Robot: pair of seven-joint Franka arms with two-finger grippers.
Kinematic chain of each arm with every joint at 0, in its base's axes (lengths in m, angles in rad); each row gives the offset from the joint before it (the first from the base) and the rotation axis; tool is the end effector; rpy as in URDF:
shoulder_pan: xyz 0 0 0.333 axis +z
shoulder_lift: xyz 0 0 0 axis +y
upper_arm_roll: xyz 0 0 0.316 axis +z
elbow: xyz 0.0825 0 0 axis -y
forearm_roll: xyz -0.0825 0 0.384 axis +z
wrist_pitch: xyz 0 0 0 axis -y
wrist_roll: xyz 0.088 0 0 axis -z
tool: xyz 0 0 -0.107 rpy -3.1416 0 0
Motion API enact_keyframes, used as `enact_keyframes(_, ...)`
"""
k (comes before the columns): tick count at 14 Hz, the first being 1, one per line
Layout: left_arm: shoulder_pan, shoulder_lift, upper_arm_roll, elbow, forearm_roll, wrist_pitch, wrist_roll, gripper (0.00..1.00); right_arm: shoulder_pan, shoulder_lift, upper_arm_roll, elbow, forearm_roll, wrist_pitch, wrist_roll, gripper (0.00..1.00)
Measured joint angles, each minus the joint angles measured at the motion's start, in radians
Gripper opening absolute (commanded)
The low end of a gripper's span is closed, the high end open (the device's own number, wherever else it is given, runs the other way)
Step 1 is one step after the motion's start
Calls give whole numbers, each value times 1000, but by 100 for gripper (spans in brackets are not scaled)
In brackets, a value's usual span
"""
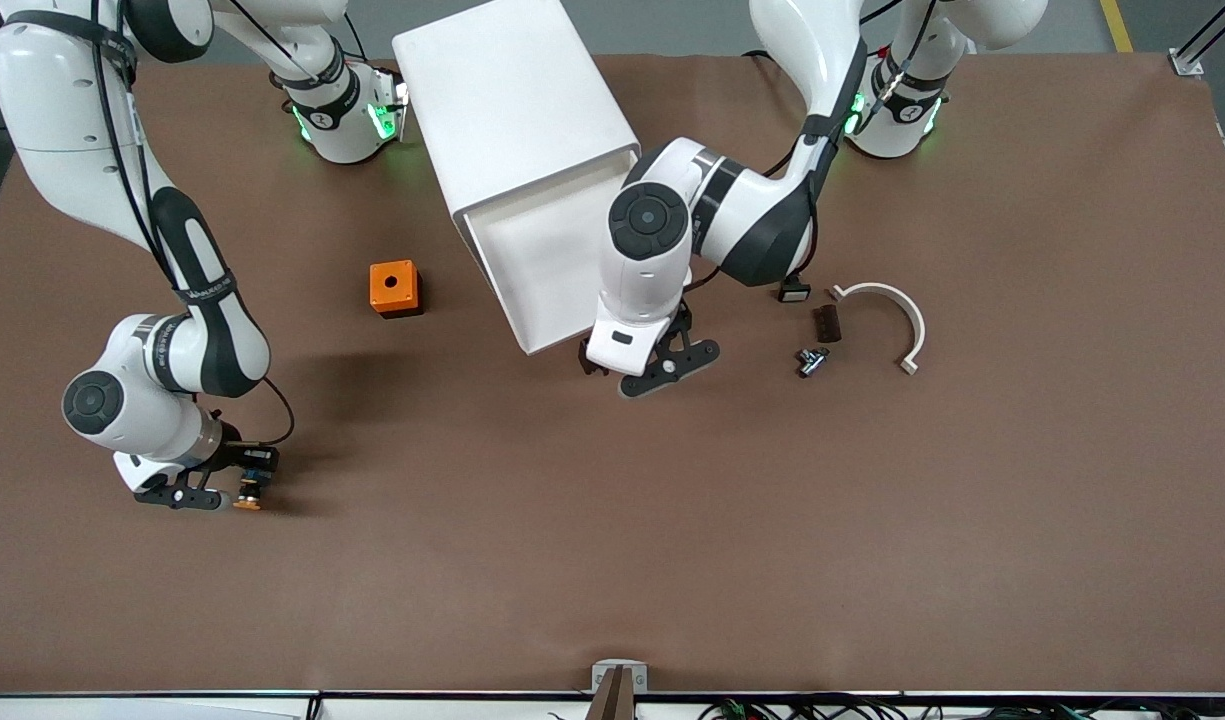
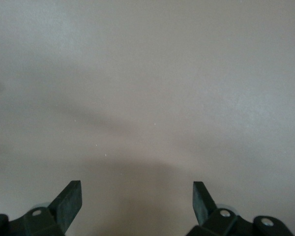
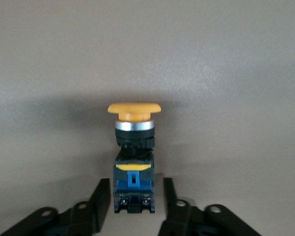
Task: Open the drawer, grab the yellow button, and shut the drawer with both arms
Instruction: 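Place the yellow button on the table with the right gripper, then push the drawer closed with the left gripper while the right gripper withdraws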
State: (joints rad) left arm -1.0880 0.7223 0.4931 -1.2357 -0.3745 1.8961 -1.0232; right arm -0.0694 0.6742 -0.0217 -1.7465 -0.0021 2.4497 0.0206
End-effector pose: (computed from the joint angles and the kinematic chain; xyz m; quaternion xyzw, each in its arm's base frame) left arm 0.5357 -0.5105 0.3745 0.9761 0.2162 -0.0078 0.0193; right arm 0.6656 -0.0596 0.1900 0.9985 -0.0525 0.0143 0.0079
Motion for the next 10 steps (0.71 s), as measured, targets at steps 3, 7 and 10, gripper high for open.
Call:
enact_keyframes(3,-23,0,-1,0,0,-24,-36,99,2,-10,4,41,0,-90,-2,100)
enact_keyframes(7,-51,-1,-14,0,-11,-87,-42,99,12,-105,13,137,0,-358,-2,100)
enact_keyframes(10,-52,-15,-56,0,-37,-137,-55,99,28,-233,16,154,0,-523,-2,100)
